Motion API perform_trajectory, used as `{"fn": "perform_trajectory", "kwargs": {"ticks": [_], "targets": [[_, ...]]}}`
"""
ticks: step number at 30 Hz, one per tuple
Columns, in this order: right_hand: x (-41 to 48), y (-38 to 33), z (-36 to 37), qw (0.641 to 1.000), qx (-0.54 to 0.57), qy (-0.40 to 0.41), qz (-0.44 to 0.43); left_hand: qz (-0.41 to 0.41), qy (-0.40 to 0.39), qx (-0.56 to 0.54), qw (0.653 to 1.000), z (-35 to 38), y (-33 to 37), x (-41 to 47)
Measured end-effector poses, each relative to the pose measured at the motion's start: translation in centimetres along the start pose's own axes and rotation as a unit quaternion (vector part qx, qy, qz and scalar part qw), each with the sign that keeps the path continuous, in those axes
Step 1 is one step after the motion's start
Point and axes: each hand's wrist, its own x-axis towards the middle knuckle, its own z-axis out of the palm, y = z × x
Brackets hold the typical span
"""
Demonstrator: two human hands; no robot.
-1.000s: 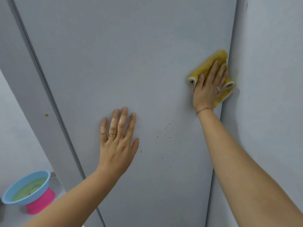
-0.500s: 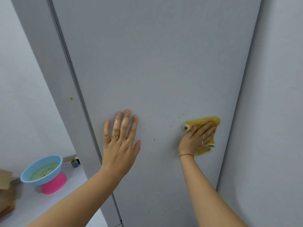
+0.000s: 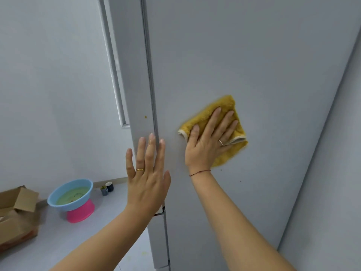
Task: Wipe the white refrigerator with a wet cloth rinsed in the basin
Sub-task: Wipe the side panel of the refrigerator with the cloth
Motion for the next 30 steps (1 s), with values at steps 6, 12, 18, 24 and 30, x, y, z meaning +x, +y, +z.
{"fn": "perform_trajectory", "kwargs": {"ticks": [6,12,18,24,30], "targets": [[-2.6,-8.3,0.1,0.979,0.008,-0.076,-0.190,-0.064,0.006,-0.042,0.997,0.0,-2.3,-1.4],[-1.3,-11.5,1.2,0.946,-0.029,-0.076,-0.315,-0.088,-0.037,-0.071,0.993,-0.1,-4.7,-1.3],[3.4,-14.7,1.0,0.941,-0.053,-0.049,-0.330,-0.062,-0.035,-0.096,0.993,-1.8,-5.2,1.2],[9.0,-18.6,0.1,0.937,-0.066,-0.040,-0.342,-0.051,-0.038,-0.111,0.992,-2.8,-5.6,4.9],[15.1,-22.6,-1.4,0.936,-0.093,-0.064,-0.332,-0.052,-0.035,-0.132,0.989,-3.3,-6.3,7.0]]}}
